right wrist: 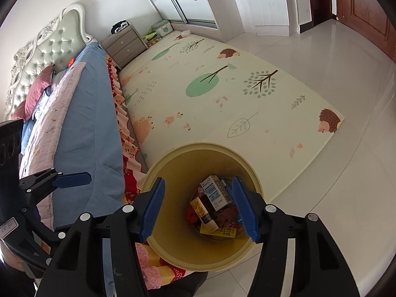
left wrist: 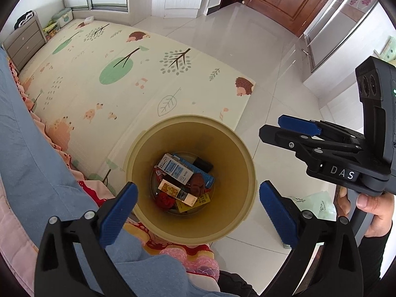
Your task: Collect trash
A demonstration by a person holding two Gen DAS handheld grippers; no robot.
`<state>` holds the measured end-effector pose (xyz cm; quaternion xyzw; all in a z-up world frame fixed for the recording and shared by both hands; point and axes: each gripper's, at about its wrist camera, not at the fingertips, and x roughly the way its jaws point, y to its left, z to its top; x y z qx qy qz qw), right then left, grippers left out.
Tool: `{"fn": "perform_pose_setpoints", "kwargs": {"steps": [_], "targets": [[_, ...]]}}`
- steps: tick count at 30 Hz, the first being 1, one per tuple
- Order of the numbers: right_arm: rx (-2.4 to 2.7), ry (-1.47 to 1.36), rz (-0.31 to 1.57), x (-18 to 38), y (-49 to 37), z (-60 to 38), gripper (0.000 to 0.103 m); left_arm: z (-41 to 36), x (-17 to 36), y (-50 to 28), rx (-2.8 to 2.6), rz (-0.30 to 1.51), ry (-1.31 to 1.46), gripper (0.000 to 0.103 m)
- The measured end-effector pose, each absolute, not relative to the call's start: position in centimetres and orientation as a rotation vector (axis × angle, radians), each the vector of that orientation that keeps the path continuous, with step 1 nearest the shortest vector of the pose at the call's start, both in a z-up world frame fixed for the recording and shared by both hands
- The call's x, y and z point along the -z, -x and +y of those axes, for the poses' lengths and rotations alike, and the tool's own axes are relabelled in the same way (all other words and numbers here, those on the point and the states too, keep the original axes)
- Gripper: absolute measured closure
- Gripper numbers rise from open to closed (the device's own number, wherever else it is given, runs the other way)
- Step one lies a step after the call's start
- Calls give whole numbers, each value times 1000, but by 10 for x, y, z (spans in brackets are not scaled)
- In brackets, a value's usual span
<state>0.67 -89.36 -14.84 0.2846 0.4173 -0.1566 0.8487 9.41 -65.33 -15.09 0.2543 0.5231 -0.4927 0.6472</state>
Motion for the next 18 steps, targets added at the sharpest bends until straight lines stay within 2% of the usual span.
{"fn": "perform_pose_setpoints", "kwargs": {"steps": [9,18], "targets": [[316,-577,861,127,-2,-881,48,-639,128,-77,1181,1118,-563,6],[268,-511,825,89,-7,-847,48,-592,99,-67,1220,1019,-521,6]]}}
